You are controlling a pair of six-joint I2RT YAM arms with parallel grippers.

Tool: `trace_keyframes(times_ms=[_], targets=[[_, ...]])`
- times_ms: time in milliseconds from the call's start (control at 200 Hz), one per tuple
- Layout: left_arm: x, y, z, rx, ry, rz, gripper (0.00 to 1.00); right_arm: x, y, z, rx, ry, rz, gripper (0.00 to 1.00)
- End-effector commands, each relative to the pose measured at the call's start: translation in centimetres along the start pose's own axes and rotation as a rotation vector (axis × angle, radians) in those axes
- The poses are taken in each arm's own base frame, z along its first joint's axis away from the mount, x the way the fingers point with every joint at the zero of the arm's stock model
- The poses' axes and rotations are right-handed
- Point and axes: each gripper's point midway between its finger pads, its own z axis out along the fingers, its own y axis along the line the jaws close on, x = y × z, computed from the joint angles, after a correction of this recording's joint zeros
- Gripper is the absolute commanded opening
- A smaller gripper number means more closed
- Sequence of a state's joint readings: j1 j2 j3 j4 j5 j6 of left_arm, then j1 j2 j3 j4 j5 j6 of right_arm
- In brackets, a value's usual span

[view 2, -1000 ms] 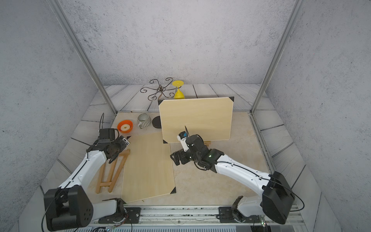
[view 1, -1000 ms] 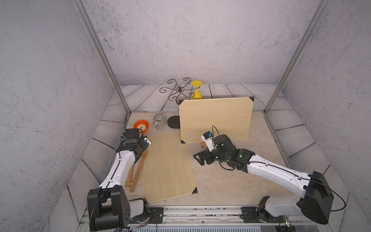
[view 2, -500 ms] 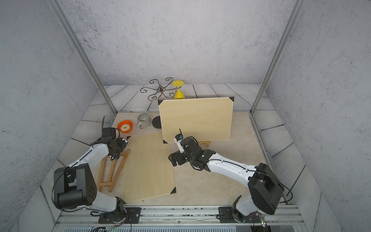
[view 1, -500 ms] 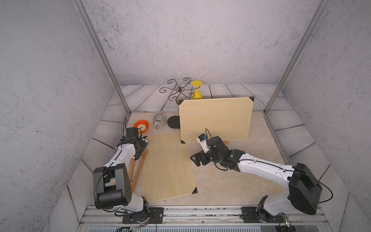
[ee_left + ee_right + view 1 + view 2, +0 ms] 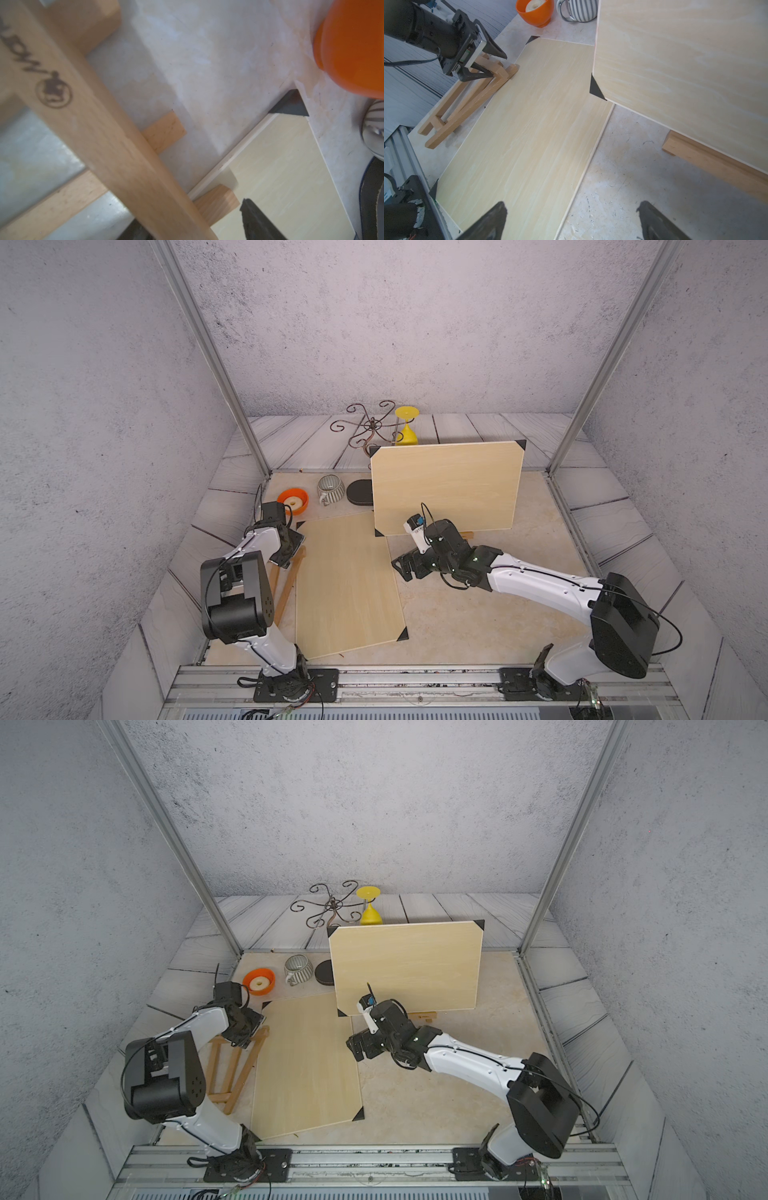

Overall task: Assemble the easel
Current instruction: Pick up the easel at the center of the board.

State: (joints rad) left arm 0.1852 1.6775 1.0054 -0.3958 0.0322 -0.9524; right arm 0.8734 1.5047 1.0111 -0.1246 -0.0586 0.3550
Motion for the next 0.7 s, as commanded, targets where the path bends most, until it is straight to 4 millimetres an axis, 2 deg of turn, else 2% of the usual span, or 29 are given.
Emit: trace_keyframes(times_ms=[0,145,380,696], targets=[[0.2,1.2,1.4,-0.038,0.025,-0.027,0.63,0.1,-0.3,0.8,0.022,0.024,-0.008,0.99],[1.1,1.7,2.1,-0.035,0.048,-0.043,0.60,0.2,-0.4,1.1,0.033,0.050,0.001,0.99],[2.8,2.7,2.8,-0.008,0.081,-0.089,0.47,-0.1,-0.5,0.5,0.043,0.034,0.020,0.99],[4.8,3.3,3.1,0.001,0.123,-0.046,0.35,-0.2,-0.6,-0.3,0.049,0.026,0.031,0.99]])
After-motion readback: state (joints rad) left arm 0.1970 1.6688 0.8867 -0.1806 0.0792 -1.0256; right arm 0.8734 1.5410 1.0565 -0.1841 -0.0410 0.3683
